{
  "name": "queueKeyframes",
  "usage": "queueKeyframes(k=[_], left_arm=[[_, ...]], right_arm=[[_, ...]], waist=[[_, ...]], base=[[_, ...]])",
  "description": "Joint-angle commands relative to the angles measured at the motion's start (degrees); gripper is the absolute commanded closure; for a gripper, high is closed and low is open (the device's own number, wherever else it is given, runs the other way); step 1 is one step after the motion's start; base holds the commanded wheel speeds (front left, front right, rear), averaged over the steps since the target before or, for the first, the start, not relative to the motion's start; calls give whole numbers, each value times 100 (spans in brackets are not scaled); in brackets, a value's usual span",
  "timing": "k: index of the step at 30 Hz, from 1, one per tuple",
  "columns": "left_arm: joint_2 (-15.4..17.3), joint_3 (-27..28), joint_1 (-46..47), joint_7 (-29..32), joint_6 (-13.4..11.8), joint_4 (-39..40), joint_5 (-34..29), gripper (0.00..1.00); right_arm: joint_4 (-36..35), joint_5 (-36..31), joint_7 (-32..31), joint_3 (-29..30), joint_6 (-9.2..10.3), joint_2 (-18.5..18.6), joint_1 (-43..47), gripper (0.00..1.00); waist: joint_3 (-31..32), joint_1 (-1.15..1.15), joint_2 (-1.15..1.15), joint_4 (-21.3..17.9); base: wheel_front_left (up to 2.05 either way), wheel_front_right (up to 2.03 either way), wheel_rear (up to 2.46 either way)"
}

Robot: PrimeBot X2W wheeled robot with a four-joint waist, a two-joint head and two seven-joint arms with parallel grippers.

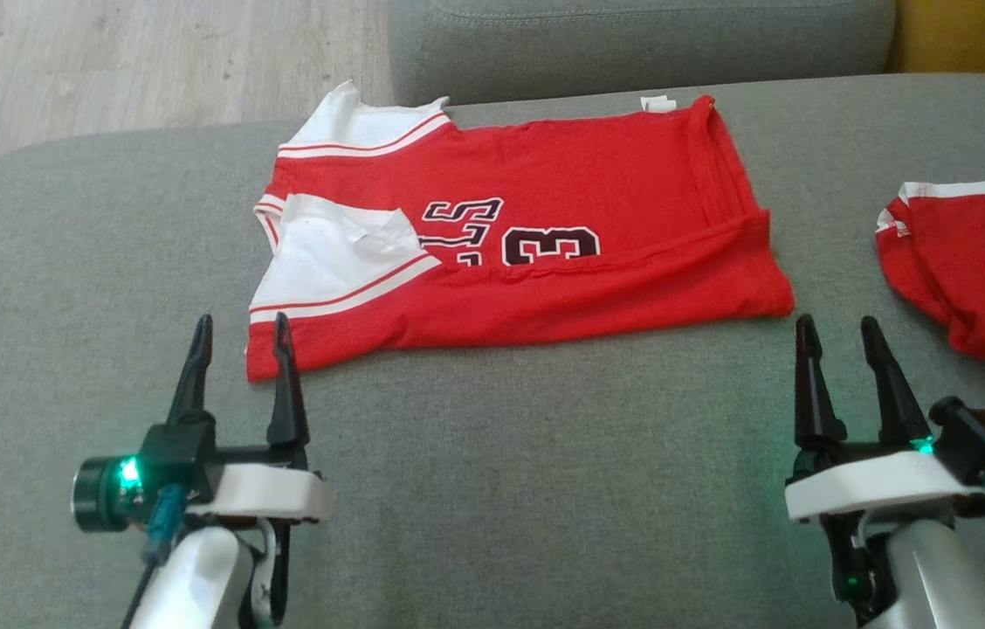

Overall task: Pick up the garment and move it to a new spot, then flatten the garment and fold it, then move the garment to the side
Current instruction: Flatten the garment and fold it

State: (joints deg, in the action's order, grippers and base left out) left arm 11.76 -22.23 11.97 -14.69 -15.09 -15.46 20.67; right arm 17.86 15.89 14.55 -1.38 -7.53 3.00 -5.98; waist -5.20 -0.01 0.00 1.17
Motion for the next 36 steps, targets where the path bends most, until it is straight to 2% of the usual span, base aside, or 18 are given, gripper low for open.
queueKeyframes(k=[1, 7, 14, 21, 27, 30, 34, 35, 36], left_arm=[[64, 295, 272, -30, 32, 161, -72, 0], [-21, 479, 420, -30, 257, -71, -333, 0], [70, 458, 971, 330, 352, -1477, -347, 0], [158, 497, 1434, 570, 491, -2385, -235, 0], [228, 556, 1669, 673, 431, -2914, -186, 0], [247, 533, 1773, 919, 479, -3242, -143, 0], [246, 417, 1877, 1320, 662, -3575, -110, 0], [246, 393, 1900, 1384, 705, -3622, -103, 32], [247, 378, 1921, 1398, 737, -3648, -97, 70]], right_arm=[[-260, 61, 44, -151, 4, -10, -201, 0], [-425, 46, 44, -297, 4, -11, -266, 0], [-509, 47, 44, -409, 4, -12, -375, 0], [-516, 95, 44, -497, 4, -12, -475, 0], [-526, 141, 44, -560, 4, -12, -507, 0], [-532, 164, 44, -593, 4, -12, -527, 0], [-543, 197, 44, -569, 4, -12, -549, 0], [-543, 203, 45, -561, 4, -12, -550, 0], [-539, 208, 45, -551, 4, -12, -552, 0]], waist=[[-18, 1, 0, -13], [-147, 1, 0, -107], [-505, 1, 0, -222], [-766, 1, 0, -364], [-864, 1, 0, -474], [-915, 1, 0, -541], [-928, 1, 0, -602], [-921, 1, 0, -608], [-910, 1, 0, -608]], base=[[0, 0, 0], [0, 0, 0], [0, 0, 0], [0, 0, 0], [0, 0, 0], [0, 0, 0], [0, 0, 0], [0, 0, 0], [0, 0, 0]])
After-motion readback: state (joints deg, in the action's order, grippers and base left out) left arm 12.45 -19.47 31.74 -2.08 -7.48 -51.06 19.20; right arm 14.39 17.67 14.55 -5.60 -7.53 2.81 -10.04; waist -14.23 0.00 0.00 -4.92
